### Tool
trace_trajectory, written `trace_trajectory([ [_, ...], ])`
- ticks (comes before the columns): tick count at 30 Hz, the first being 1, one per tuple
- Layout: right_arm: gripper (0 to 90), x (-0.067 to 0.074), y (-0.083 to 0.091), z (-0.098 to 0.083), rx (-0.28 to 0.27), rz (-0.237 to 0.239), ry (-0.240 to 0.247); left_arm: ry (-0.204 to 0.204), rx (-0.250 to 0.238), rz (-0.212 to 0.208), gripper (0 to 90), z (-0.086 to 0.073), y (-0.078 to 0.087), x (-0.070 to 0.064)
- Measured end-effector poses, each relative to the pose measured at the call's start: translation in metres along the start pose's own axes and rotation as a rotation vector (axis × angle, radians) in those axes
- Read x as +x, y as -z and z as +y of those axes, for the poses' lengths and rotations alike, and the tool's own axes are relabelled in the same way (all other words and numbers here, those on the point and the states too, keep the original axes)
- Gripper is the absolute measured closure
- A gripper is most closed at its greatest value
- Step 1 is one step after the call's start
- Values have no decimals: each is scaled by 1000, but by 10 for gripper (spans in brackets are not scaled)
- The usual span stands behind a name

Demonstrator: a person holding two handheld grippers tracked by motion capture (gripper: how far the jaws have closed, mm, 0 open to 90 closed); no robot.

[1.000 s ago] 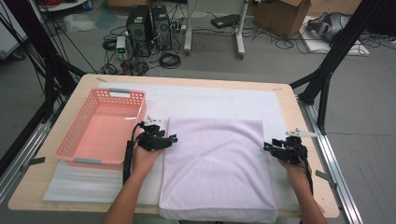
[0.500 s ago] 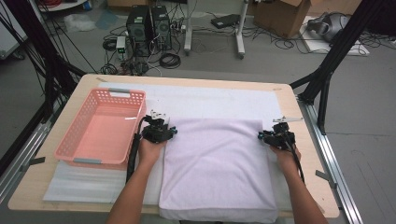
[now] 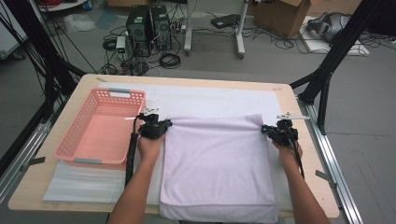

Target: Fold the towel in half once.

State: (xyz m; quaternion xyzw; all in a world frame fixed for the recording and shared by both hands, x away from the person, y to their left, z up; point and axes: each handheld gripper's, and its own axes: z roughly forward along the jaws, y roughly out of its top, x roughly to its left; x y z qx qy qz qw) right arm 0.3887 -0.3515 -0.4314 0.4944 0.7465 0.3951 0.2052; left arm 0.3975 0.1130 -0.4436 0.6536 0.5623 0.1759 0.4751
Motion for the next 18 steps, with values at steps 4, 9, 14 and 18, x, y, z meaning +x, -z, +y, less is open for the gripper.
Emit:
trace_trajectory([
  [4, 870, -1, -3, 7, -17, -8, -2, -56, -3, -8, 865, 16, 1, -7],
  [9, 869, -7, -7, 5, -15, 5, -41, -47, 2, -8, 864, 26, -3, -9],
  [14, 869, -7, -7, 4, -6, 4, -34, -54, 95, 8, 834, 15, -10, -11],
  [18, 868, -7, -10, 3, 6, 3, -35, -33, 171, 44, 516, 5, -14, -6],
])
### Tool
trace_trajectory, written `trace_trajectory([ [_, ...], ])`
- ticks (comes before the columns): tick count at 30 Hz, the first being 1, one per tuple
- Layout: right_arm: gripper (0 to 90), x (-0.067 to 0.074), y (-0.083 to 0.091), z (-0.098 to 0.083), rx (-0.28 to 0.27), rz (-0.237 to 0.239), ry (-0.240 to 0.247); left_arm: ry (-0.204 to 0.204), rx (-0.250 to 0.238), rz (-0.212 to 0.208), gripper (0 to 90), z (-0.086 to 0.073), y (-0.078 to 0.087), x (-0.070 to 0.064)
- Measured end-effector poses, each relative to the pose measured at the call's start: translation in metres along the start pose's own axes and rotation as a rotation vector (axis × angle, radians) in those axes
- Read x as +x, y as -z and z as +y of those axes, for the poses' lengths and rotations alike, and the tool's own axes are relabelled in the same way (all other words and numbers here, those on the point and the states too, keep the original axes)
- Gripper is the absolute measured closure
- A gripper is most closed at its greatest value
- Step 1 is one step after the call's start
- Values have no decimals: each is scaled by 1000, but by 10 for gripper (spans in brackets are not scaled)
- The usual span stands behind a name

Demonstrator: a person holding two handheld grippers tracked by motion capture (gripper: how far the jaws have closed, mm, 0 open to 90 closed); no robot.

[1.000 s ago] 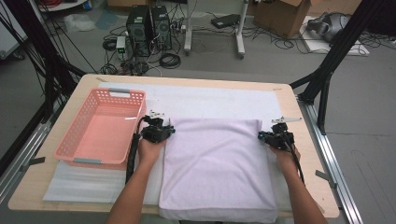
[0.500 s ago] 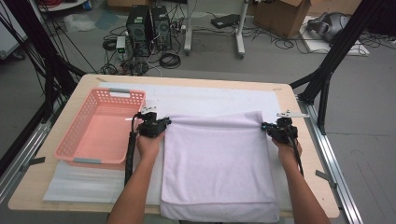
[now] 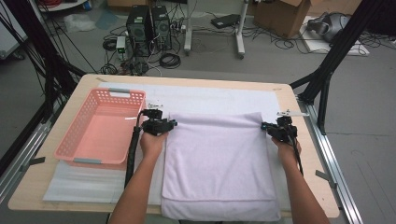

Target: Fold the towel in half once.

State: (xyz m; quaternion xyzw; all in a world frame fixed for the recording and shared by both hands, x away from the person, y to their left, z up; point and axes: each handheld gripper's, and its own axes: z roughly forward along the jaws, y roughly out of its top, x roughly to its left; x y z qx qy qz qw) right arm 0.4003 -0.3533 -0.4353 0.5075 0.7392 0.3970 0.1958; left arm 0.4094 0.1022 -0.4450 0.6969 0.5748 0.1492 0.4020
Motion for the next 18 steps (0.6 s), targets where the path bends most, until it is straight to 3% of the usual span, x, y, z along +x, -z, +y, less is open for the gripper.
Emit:
trace_trajectory([
  [4, 868, 0, -2, -1, 9, 2, -1, -69, -4, -9, 433, -3, 0, -4],
  [8, 867, 1, -2, -1, 14, 5, -2, -206, -5, 61, 458, -8, -1, -16],
  [10, 867, 1, -2, -1, 13, 4, 1, -194, -3, 53, 547, -8, 0, -18],
  [12, 866, 2, -2, -1, 12, 5, 1, -206, 1, 30, 754, -9, -1, -25],
  [13, 867, 2, -2, -1, 14, 4, 0, -240, -9, 68, 831, -11, -2, -31],
  [14, 866, 2, -2, -1, 15, 6, 2, -242, -25, 83, 836, -13, -2, -34],
  [16, 866, 2, -2, -1, 16, 10, -6, -159, -34, 54, 843, -14, -1, -28],
  [18, 867, 2, -1, -1, 12, 7, -2, -128, -24, 39, 848, -12, -1, -25],
])
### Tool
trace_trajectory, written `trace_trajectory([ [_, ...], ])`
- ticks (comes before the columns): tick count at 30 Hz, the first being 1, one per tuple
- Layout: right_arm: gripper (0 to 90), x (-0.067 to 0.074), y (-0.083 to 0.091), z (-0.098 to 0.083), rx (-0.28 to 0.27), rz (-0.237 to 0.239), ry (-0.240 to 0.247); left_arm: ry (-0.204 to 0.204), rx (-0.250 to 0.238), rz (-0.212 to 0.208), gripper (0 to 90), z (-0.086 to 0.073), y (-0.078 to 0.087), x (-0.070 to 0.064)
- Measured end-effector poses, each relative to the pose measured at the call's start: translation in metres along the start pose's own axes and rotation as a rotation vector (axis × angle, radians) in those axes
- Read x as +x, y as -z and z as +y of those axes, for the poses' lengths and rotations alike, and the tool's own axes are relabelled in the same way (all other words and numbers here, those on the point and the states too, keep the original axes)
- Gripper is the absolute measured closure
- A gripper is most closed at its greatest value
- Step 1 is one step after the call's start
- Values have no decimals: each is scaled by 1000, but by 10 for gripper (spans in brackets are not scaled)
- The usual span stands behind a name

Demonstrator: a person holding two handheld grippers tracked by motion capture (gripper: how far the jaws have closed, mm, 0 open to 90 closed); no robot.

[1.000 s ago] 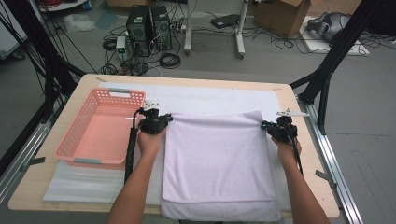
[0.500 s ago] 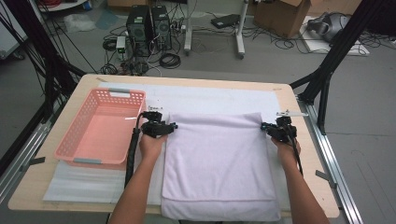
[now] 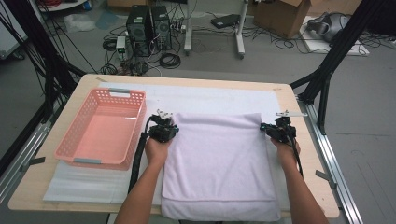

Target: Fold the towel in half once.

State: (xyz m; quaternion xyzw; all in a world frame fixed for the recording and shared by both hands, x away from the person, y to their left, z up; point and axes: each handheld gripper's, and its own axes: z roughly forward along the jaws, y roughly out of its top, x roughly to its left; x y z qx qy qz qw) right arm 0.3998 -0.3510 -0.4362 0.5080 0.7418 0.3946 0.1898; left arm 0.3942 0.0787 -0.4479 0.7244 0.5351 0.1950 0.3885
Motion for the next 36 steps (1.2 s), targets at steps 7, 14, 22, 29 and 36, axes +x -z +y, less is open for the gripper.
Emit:
trace_trajectory([
  [7, 869, 2, 5, 7, -72, -23, 29, 55, -93, 5, 853, 20, 8, 7],
  [14, 870, -1, 5, 27, -135, -30, 23, 95, -179, -13, 852, 37, 5, 20],
  [22, 869, -7, -11, 42, -130, -62, 14, 79, -241, -27, 850, 45, -3, 26],
  [29, 694, -3, -18, 42, -107, -111, 33, 117, -122, -56, 501, 36, -10, 29],
  [36, 620, -1, 1, 37, -114, -72, 15, 82, -126, -109, 458, 23, 1, 18],
])
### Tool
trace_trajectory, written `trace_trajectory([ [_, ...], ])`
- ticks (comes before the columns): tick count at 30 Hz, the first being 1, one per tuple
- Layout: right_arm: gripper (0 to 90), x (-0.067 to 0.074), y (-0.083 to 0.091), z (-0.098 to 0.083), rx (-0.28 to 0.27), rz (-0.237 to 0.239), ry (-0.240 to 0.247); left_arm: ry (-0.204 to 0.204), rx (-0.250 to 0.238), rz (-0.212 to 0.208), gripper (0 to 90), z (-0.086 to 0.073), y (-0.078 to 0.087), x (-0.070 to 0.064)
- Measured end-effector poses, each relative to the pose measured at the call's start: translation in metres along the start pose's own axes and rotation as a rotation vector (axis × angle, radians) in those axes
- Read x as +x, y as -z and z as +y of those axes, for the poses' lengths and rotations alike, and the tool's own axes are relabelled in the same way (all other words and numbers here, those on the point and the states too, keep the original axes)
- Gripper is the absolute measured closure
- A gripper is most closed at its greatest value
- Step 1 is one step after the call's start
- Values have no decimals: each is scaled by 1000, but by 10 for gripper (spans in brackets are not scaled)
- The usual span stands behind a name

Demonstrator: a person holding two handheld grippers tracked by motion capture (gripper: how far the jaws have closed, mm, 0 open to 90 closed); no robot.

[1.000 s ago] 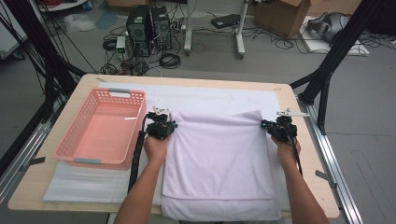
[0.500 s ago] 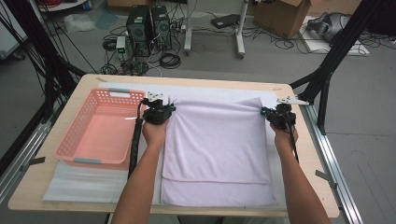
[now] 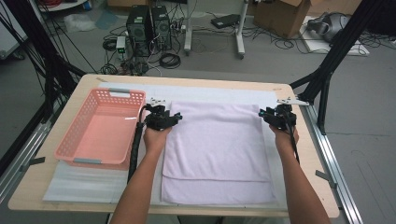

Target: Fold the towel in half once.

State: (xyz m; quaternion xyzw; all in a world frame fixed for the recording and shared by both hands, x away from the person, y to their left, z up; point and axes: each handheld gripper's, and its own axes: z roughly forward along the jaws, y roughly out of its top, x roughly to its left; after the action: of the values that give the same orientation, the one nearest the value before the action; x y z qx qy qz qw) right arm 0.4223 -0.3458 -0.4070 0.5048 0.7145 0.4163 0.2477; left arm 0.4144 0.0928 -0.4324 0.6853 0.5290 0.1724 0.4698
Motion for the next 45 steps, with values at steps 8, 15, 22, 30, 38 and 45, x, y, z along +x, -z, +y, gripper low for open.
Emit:
trace_trajectory([
  [8, 614, 6, 29, -18, 49, 65, 35, -34, -14, -67, 424, -13, 24, -12],
  [15, 659, 16, 56, -43, 59, 106, 37, -57, 24, -107, 443, -32, 46, -18],
  [22, 667, 29, 80, -73, 65, 153, 42, -101, -20, -109, 475, -53, 74, -27],
  [30, 649, 41, 105, -94, 60, 153, 47, -78, -34, -127, 471, -81, 99, -24],
  [38, 594, 58, 124, -107, 52, 176, 95, -100, -58, -167, 480, -93, 123, -26],
  [45, 586, 64, 134, -119, 42, 207, 102, -125, -44, -196, 442, -101, 133, -30],
])
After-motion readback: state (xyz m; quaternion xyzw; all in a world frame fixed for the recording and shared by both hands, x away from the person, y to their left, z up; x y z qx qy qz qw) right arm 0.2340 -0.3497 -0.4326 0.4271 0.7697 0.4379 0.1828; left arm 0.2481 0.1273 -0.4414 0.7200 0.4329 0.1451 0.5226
